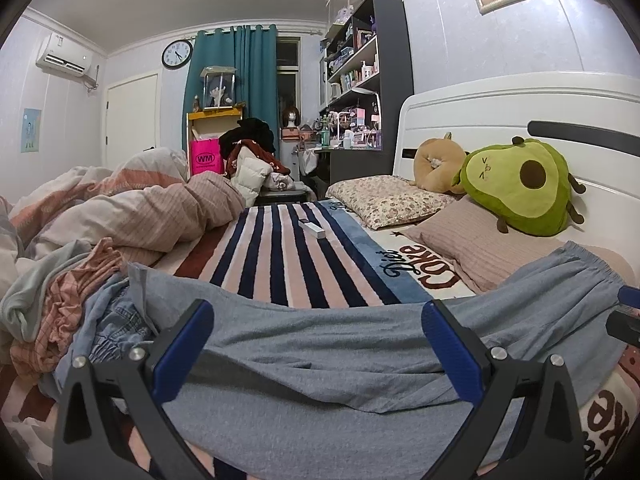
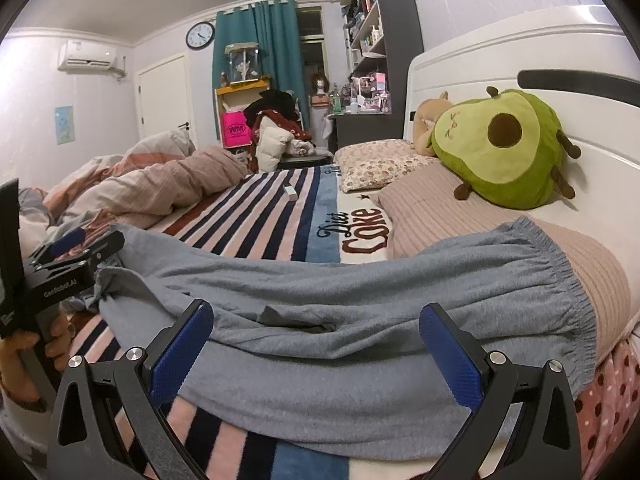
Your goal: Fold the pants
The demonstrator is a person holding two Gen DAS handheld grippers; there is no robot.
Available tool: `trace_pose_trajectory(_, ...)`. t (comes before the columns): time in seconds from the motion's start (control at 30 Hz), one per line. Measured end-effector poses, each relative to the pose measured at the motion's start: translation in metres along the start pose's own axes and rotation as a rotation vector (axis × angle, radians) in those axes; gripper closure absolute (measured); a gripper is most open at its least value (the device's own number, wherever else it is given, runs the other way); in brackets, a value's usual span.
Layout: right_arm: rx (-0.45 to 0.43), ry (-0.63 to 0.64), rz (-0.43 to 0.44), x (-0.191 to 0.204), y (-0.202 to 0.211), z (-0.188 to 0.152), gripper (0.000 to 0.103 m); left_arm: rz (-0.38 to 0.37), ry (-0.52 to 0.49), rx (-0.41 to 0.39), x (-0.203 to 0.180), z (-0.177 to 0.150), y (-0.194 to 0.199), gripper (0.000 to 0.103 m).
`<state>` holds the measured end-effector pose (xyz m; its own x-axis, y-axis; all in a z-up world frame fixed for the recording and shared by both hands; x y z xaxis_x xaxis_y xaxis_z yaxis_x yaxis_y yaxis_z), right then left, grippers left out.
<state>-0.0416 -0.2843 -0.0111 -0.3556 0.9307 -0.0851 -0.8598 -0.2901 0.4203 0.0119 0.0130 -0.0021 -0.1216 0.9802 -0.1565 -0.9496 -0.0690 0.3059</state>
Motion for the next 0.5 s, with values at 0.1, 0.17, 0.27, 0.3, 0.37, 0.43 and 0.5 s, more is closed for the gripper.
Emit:
trace_pose_trajectory(0.1,0.01,-0.017,0.013,-0.005,0.001,-0.001,0.001,-0.028,0.018,0.038,0.009,0.002,-0.009,0.001)
trace_pose_trajectory(0.17,0.012,-0.031,0.021,-0.011,0.005,-0.003,0.001,-0.039,0.054,0.078,0.025,0.004,-0.015,0.001)
trace_pose_trajectory(0.27,0.027,-0.014,-0.011,-0.026,0.015,-0.008,0.002,0.001,0.081,0.127,0.052,-0.002,-0.019,0.001)
trace_pose_trajectory(0.3,0.042,-0.006,-0.036,-0.035,0.02,-0.013,0.002,0.025,0.093,0.144,0.06,-0.006,-0.02,0.001)
trace_pose_trajectory(0.37,0.075,-0.017,-0.057,-0.049,0.024,-0.023,0.002,0.06,0.136,0.198,0.078,-0.015,-0.026,0.001)
trace_pose_trajectory(0.43,0.108,-0.037,-0.064,-0.062,0.025,-0.034,0.004,0.092,0.165,0.245,0.09,-0.027,-0.032,0.001)
trace_pose_trajectory(0.5,0.159,-0.073,-0.07,-0.077,0.026,-0.052,0.013,0.147,0.171,0.282,0.099,-0.04,-0.037,0.001)
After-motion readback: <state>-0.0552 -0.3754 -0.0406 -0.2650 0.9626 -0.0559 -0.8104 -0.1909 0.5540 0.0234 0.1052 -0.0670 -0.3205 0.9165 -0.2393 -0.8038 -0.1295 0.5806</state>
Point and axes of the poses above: each gripper's, at about its wrist camera, not at the fingertips, and y roughly against the way its jaws point, x to its left, z to its top, the point moved 1 cm from there along -y, roughly the way its jaws point, and after that the axes turned 10 degrees about y, right-handed, at the moved point
